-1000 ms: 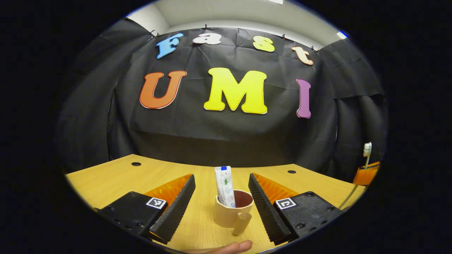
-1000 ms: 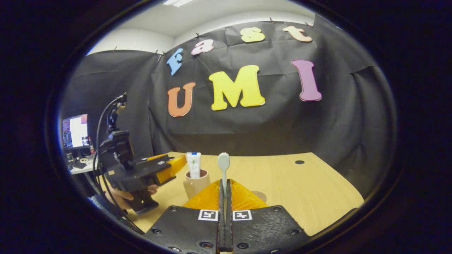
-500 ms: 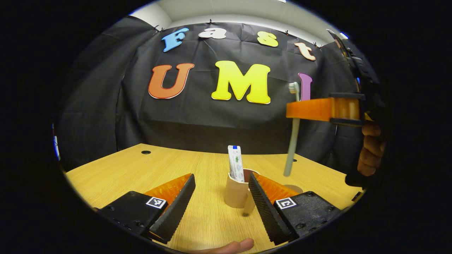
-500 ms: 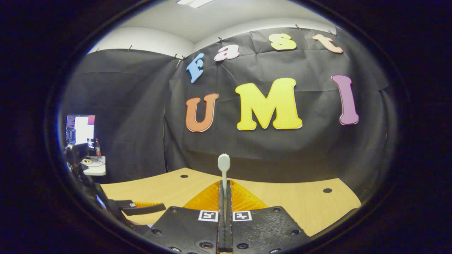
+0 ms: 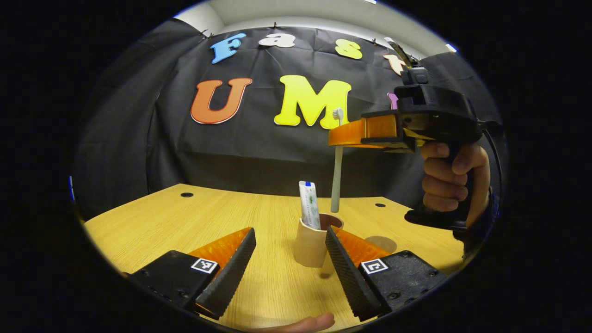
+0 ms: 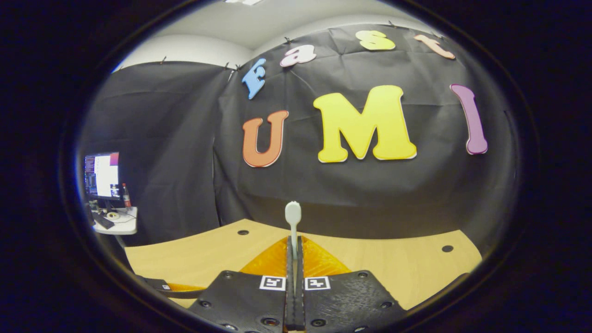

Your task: Put the toothbrush and toothpaste on the desktop into the cup, then pick up the cup and place it on the coaster on the desktop.

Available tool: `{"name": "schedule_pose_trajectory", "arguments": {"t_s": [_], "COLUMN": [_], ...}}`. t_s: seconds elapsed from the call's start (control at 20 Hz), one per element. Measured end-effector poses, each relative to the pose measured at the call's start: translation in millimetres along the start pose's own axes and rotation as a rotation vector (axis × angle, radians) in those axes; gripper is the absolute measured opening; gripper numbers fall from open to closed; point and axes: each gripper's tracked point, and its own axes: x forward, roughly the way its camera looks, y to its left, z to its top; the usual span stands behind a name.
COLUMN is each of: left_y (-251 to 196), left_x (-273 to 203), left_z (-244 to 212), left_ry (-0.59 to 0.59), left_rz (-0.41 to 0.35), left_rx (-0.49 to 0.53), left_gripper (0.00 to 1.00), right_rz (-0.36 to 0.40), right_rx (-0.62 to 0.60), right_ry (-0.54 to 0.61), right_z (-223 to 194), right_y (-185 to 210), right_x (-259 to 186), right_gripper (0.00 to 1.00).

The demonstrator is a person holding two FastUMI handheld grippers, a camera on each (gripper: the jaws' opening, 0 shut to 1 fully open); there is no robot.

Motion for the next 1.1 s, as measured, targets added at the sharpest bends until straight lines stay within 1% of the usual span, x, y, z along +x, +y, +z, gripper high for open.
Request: {"name": "schedule_pose_trajectory", "arguments": {"t_s": [0.1, 0.2, 0.25, 0.3, 0.4, 0.45, 0.5, 0.55, 0.6, 0.7, 0.8, 0.9, 1.1], "left_y": [0, -2, -2, -3, -5, -6, -7, -8, -10, -15, -20, -17, -24], "left_x": [3, 4, 5, 4, 5, 5, 5, 5, 5, 5, 5, 8, 16], "left_z": [-2, -2, -5, -8, -9, -11, -12, -14, -13, -15, -14, -11, 5], "left_ry": [0.010, 0.006, 0.012, 0.021, 0.030, 0.036, 0.042, 0.047, 0.052, 0.061, 0.067, 0.071, 0.092], "left_rz": [-0.003, -0.014, -0.015, -0.018, -0.023, -0.025, -0.026, -0.031, -0.036, -0.044, -0.047, -0.024, -0.016], "left_rx": [-0.007, -0.019, -0.022, -0.023, -0.022, -0.024, -0.026, -0.029, -0.031, -0.030, -0.023, -0.022, -0.007], "left_gripper": [0.97, 0.96, 0.96, 0.96, 0.96, 0.96, 0.86, 0.96, 0.96, 0.96, 0.96, 0.96, 0.96], "right_rz": [-0.010, -0.049, -0.044, -0.037, -0.058, -0.058, -0.062, -0.063, -0.063, -0.058, -0.057, -0.076, -0.120], "right_rx": [0.012, 0.003, 0.006, 0.010, 0.001, -0.008, -0.019, -0.027, -0.031, -0.022, 0.001, 0.010, 0.002], "right_ry": [0.019, 0.011, 0.002, -0.012, -0.038, -0.038, -0.040, -0.045, -0.050, -0.054, -0.060, -0.069, -0.104], "right_z": [-6, -8, -5, -3, 3, 3, 2, 4, 5, 7, 11, 15, 19], "right_y": [-4, -12, -11, -9, -13, -12, -12, -11, -10, -9, -10, -18, -33], "right_x": [2, 3, 2, 0, -4, -5, -8, -11, -14, -21, -30, -41, -69], "right_gripper": [0.00, 0.02, 0.03, 0.26, 0.71, 0.75, 0.76, 0.80, 0.88, 0.95, 0.95, 0.95, 0.95]}}
